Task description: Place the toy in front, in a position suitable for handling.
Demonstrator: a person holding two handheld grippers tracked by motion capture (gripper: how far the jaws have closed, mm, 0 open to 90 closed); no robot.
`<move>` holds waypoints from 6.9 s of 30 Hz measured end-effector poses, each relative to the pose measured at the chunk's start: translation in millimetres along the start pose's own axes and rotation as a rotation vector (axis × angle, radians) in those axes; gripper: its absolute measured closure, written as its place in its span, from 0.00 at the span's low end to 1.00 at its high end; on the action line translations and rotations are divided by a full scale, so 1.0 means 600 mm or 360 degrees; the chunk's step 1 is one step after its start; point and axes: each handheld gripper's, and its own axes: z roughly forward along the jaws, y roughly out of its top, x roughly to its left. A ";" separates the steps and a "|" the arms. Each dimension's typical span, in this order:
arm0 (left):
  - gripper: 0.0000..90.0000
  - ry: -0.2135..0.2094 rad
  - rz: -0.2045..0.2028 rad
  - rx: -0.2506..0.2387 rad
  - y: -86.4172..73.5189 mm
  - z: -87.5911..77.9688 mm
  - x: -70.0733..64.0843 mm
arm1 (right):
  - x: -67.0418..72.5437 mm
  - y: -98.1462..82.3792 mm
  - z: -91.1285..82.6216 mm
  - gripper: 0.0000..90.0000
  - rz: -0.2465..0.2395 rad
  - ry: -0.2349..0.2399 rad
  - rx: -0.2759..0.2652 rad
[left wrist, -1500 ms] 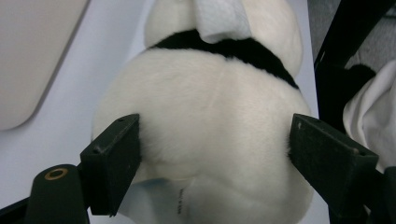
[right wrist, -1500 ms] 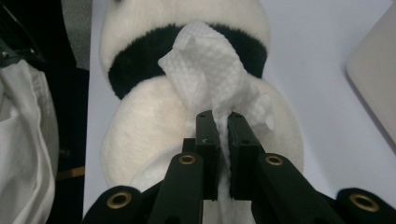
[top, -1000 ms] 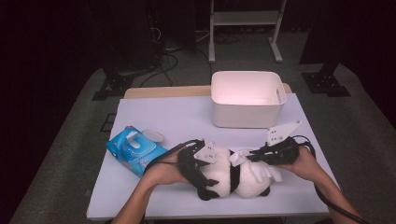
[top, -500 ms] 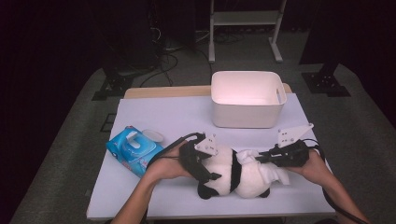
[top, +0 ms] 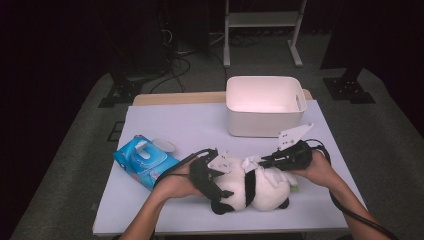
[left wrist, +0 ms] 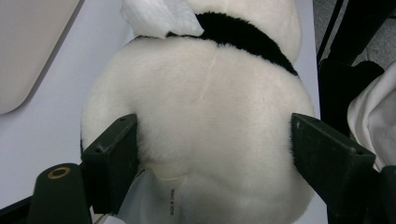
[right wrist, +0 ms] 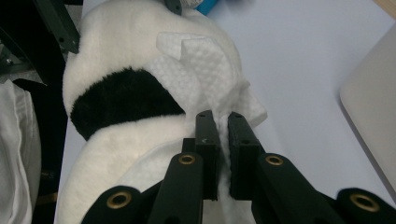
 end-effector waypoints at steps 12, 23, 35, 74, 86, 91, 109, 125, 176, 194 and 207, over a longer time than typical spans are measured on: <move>0.18 0.0027 -0.0002 -0.0007 0.017 -0.008 0.001 | -0.005 -0.072 -0.044 0.93 0.0168 -0.0057 -0.0009; 0.23 -0.0014 0.0013 0.0047 0.021 -0.001 0.011 | -0.010 -0.055 -0.035 0.93 0.0127 -0.0048 0.0028; 0.23 0.0023 0.0057 0.0061 0.017 0.000 -0.002 | -0.029 0.015 0.032 0.93 0.0031 0.0047 0.0065; 0.24 0.0040 -0.0058 0.0005 -0.013 -0.001 0.011 | 0.053 -0.133 -0.070 0.93 0.0222 -0.0035 -0.0156; 0.24 0.0047 -0.0071 0.0007 -0.011 0.000 0.012 | 0.090 -0.143 -0.070 0.93 0.0181 0.0043 -0.0173; 0.24 0.0054 -0.0086 0.0012 -0.010 0.000 0.012 | 0.085 -0.142 -0.068 0.94 0.0195 -0.0017 -0.0189; 0.22 0.0069 -0.0115 0.0010 -0.017 -0.005 0.014 | 0.023 -0.152 -0.059 0.94 0.0320 -0.0047 -0.0203; 0.22 0.0082 -0.0098 0.0028 -0.006 0.004 0.012 | 0.062 -0.046 -0.015 0.94 0.0009 0.0047 -0.0139; 0.25 0.0041 -0.0055 -0.0141 0.014 0.047 0.019 | 0.058 0.022 0.007 0.94 -0.0096 0.0039 0.0000; 0.25 0.0026 -0.0056 -0.0147 0.016 0.050 0.017 | 0.053 0.055 0.019 0.94 -0.0165 0.0043 0.0039; 0.25 0.0013 -0.0071 -0.0152 0.013 0.041 0.020 | 0.020 0.028 0.004 0.94 -0.0048 -0.0016 0.0019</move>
